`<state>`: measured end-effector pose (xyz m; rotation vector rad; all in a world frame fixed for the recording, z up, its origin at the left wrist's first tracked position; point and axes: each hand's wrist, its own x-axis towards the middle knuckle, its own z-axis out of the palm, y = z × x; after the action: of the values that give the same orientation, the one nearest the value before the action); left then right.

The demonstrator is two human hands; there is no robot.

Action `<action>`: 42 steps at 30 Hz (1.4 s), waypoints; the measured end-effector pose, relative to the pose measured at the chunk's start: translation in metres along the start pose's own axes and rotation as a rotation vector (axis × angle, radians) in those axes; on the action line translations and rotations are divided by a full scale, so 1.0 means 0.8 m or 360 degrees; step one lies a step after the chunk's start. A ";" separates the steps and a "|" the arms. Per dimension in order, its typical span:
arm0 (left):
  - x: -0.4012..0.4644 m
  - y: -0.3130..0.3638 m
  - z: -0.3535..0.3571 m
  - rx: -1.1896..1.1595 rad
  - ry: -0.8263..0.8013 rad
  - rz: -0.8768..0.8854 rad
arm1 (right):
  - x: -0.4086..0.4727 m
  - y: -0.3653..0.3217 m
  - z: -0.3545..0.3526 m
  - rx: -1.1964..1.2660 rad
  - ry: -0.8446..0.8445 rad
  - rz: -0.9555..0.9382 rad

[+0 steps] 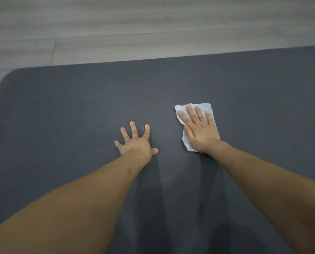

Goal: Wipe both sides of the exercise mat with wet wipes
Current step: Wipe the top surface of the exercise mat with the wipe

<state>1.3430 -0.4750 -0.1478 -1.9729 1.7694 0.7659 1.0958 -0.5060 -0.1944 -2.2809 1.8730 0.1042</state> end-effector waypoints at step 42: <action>-0.124 -0.354 0.075 -0.0258 0.0634 -0.0271 | -0.035 -0.438 0.042 -0.0085 -0.0156 -0.0851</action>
<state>1.6086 -0.3227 -0.1547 -2.4875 1.7583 0.4981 1.4349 -0.4082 -0.1874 -2.6681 1.1741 0.1845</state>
